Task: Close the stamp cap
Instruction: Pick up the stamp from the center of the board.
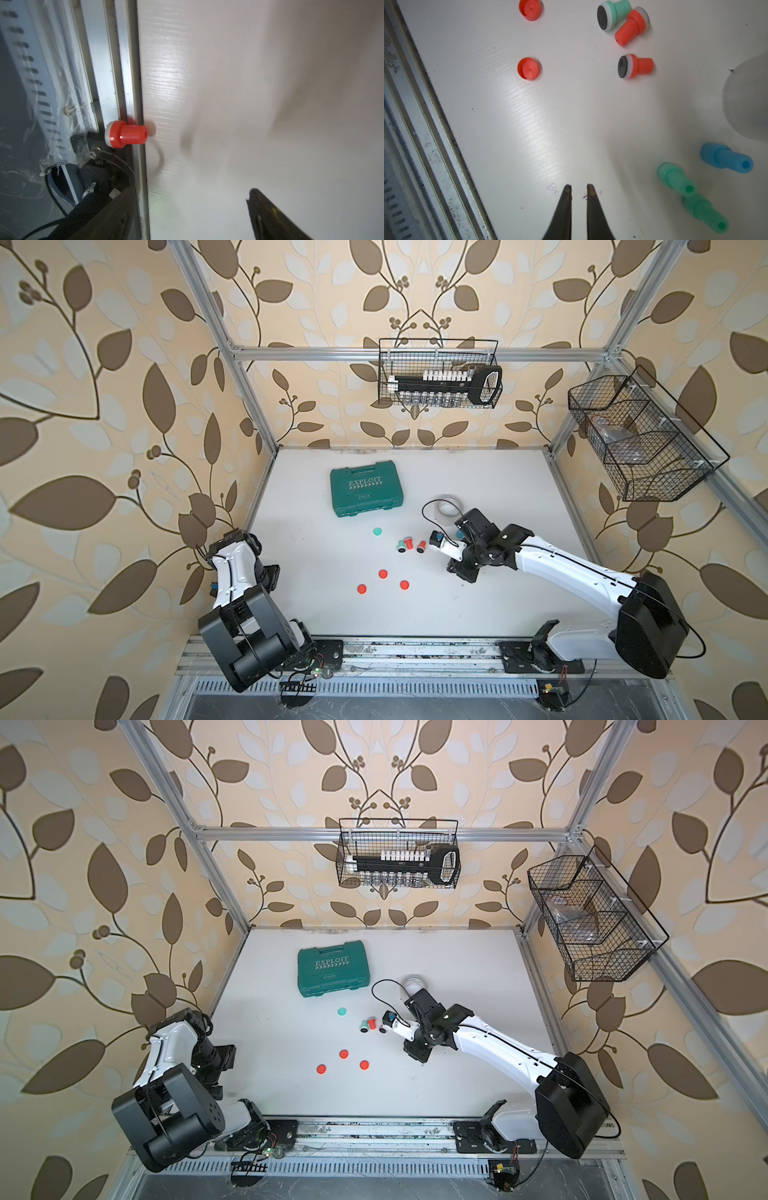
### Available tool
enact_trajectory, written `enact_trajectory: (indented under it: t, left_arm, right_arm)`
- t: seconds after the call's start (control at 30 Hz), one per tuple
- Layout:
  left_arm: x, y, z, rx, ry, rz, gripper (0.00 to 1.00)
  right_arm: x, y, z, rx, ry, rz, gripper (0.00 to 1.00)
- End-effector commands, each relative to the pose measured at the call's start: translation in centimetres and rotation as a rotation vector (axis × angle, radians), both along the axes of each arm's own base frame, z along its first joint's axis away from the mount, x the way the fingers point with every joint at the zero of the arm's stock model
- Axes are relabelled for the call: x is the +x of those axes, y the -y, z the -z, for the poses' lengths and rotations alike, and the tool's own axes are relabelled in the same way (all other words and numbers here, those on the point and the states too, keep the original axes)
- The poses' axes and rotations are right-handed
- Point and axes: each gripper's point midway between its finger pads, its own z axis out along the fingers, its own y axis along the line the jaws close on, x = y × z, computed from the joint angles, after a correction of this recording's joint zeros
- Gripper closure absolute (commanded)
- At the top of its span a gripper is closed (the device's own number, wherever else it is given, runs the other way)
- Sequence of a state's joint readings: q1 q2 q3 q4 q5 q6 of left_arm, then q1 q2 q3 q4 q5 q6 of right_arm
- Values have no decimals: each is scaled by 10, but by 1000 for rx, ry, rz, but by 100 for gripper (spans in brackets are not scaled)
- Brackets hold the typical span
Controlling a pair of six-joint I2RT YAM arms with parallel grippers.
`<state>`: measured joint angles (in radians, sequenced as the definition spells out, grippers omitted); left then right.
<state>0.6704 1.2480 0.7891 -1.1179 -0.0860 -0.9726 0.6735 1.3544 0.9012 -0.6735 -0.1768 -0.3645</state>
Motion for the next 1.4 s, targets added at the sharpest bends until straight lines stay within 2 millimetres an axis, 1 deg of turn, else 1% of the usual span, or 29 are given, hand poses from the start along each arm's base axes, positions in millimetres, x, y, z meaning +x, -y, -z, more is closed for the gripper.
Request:
enact_trajectory:
  t: [0.0,0.1,0.2,0.23,0.33,0.4,0.5,0.6,0.73,0.8,0.9,1.13,1.17,1.2,1.37]
  left_arm:
    - [-22,2,-5,-38,-53,-57,12]
    - [-35,1,-2,-70,-65,-164,12]
    - [-47,-3,7,-87,-72,-279,13]
    - [-50,-4,11,-92,-71,-313,13]
    - [-53,0,18,-147,-66,-372,13]
    - [-51,1,20,-148,-41,-399,12]
    - [-51,1,25,-86,11,-459,10]
    - [-53,-7,31,12,74,-489,10]
    - [-66,-18,25,86,2,-510,9]
    - [-74,-22,25,98,-54,-517,12]
    - [-81,-25,29,109,-96,-537,16]
    - [-80,-40,31,165,-82,-524,23]
    - [-79,-41,33,160,-77,-521,27]
    - [-76,-43,36,150,-59,-514,31]
    - [-60,-49,41,139,27,-457,32]
  right_arm:
    - [-7,-3,2,-18,-26,-35,87]
    - [-10,-4,5,-27,-31,-45,86]
    - [-11,-4,7,-32,-40,-46,86]
    - [-15,-8,6,-32,-39,-67,86]
    - [-19,-13,5,-31,-39,-84,86]
    - [-23,-16,5,-30,-38,-102,86]
    - [-27,-22,2,-29,-32,-127,86]
    - [-31,-25,0,-33,-23,-148,86]
    - [-42,-31,2,-56,0,-199,86]
    - [-48,-32,5,-74,5,-227,86]
    - [-54,-32,9,-103,5,-255,86]
    - [-55,-32,11,-112,-1,-258,86]
    - [-55,-32,11,-110,-2,-260,86]
    - [-55,-33,11,-109,-2,-259,86]
    - [-56,-33,12,-115,-7,-261,86]
